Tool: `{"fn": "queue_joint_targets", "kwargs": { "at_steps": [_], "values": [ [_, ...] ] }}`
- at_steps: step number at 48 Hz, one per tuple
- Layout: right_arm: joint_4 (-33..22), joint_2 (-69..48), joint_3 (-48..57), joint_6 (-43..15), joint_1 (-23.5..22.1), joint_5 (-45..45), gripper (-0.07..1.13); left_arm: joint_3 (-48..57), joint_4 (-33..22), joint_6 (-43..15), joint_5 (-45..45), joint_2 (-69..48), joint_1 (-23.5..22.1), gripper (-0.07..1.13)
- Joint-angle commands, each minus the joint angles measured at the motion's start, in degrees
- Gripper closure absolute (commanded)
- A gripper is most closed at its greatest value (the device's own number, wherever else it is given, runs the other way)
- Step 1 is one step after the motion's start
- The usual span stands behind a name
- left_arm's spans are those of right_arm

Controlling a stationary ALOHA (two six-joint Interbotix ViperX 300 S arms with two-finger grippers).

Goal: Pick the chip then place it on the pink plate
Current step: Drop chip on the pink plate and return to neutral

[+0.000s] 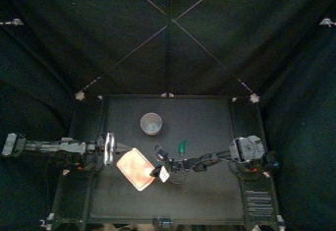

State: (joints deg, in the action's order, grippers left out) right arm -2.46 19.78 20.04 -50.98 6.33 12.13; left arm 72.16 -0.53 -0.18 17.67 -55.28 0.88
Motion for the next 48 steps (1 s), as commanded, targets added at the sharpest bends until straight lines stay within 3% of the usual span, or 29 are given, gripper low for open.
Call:
{"fn": "queue_joint_targets", "kwargs": {
  "at_steps": [1, 9, 18, 33, 48],
  "values": [
    [-1.32, 2.9, -7.03, 0.44, -1.49, -1.32, 0.65, -0.79, -0.09, 0.0, 0.44, 0.26, 0.26, 1.04],
    [-5.62, 7.29, -11.16, -0.26, -3.52, -5.8, 0.47, -0.79, -0.18, 0.26, 0.44, 0.18, 0.26, 1.04],
    [-5.98, 7.73, -12.04, -0.18, -3.87, -6.33, 0.27, -0.35, -0.44, 0.35, 0.44, 0.18, 0.26, 1.04],
    [-6.59, -3.69, -0.18, 0.44, -6.06, -2.64, 0.27, 0.18, -1.05, 0.35, 0.44, 0.26, 0.09, 1.04],
    [-9.05, -23.03, 22.24, 3.96, -9.32, 15.29, 0.27, 0.79, -0.97, 0.0, 0.44, 0.26, 0.09, 1.04]
  ]
}}
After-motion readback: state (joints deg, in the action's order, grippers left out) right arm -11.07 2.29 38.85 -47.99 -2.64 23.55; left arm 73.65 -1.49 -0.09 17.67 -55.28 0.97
